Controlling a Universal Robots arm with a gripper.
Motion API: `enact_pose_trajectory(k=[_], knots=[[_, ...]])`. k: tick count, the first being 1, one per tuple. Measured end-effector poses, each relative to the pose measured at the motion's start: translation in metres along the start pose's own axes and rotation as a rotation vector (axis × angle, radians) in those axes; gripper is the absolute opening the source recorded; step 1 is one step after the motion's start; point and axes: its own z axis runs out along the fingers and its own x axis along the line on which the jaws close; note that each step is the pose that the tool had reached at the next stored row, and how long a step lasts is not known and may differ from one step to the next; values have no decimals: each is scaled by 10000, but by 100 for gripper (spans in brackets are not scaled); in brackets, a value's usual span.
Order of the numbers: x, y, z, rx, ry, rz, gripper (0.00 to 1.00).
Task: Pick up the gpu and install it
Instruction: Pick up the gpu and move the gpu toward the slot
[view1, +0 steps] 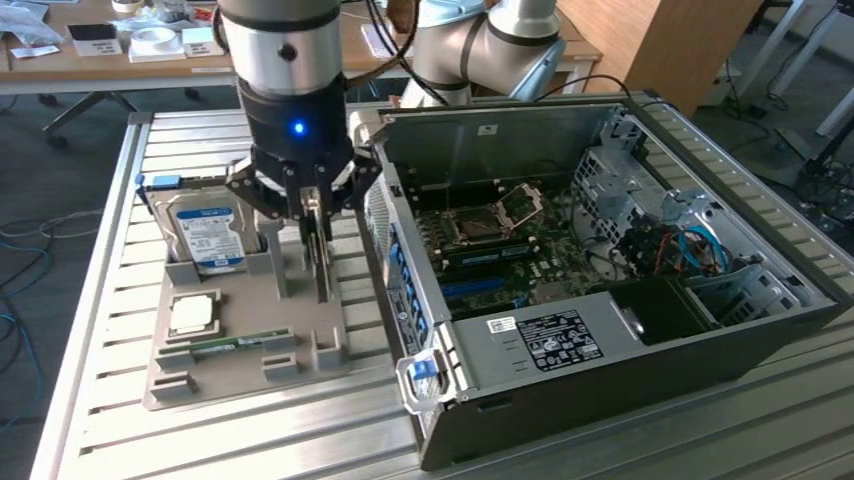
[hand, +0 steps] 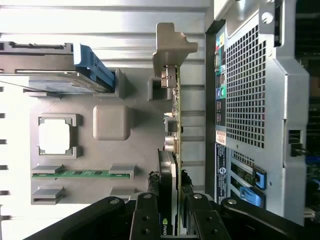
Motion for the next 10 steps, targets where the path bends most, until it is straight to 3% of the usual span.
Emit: enact_pose_trajectory(k=[10], knots=[[-14,13,-410,-3,-51,-2,27]])
